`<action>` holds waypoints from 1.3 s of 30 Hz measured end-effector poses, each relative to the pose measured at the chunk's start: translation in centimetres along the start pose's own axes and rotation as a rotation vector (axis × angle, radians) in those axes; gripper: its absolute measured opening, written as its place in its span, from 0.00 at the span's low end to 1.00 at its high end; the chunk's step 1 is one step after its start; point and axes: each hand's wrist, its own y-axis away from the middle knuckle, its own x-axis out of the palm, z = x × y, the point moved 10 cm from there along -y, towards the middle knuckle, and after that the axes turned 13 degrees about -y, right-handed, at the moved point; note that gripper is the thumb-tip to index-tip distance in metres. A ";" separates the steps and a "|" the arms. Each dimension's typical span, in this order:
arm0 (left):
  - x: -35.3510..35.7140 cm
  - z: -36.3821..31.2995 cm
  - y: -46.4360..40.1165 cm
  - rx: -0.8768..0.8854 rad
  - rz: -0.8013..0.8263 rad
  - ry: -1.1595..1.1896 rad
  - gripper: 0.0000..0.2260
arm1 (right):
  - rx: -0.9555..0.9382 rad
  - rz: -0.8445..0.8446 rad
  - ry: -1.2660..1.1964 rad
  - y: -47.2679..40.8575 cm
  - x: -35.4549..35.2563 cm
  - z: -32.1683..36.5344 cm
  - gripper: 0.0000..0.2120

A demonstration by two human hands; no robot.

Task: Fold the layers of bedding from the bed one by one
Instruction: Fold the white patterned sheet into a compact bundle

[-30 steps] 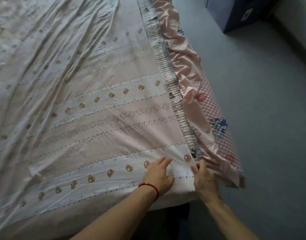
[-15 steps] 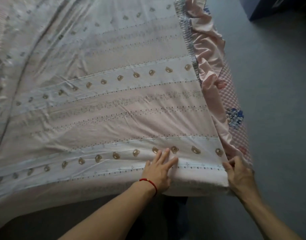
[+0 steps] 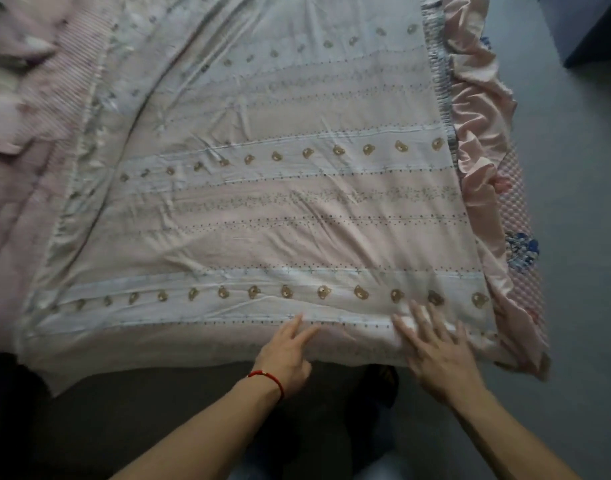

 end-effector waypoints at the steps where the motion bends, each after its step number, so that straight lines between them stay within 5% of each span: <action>1: -0.1 2.3 0.8 -0.036 -0.010 0.000 0.33 | 0.107 0.142 0.040 0.0 1.4 -0.5 0.43; 5: -1.9 14.0 4.3 -0.215 -0.069 0.084 0.33 | 0.478 0.340 0.057 -1.4 0.6 6.4 0.27; 13: -4.4 33.3 8.4 -0.335 -0.142 0.254 0.31 | 0.062 0.422 -0.242 -8.7 2.0 33.1 0.27; 23: -7.1 51.4 10.3 -0.259 -0.073 0.311 0.31 | 0.213 0.445 -0.413 -11.0 3.0 50.4 0.24; 30: -18.0 45.4 10.1 -0.072 -0.188 0.370 0.30 | 0.346 0.288 -0.479 -9.0 -3.6 48.8 0.22; 39: -23.3 23.2 10.6 0.283 -0.234 0.269 0.31 | 0.575 0.112 -0.552 -0.6 -9.5 30.6 0.20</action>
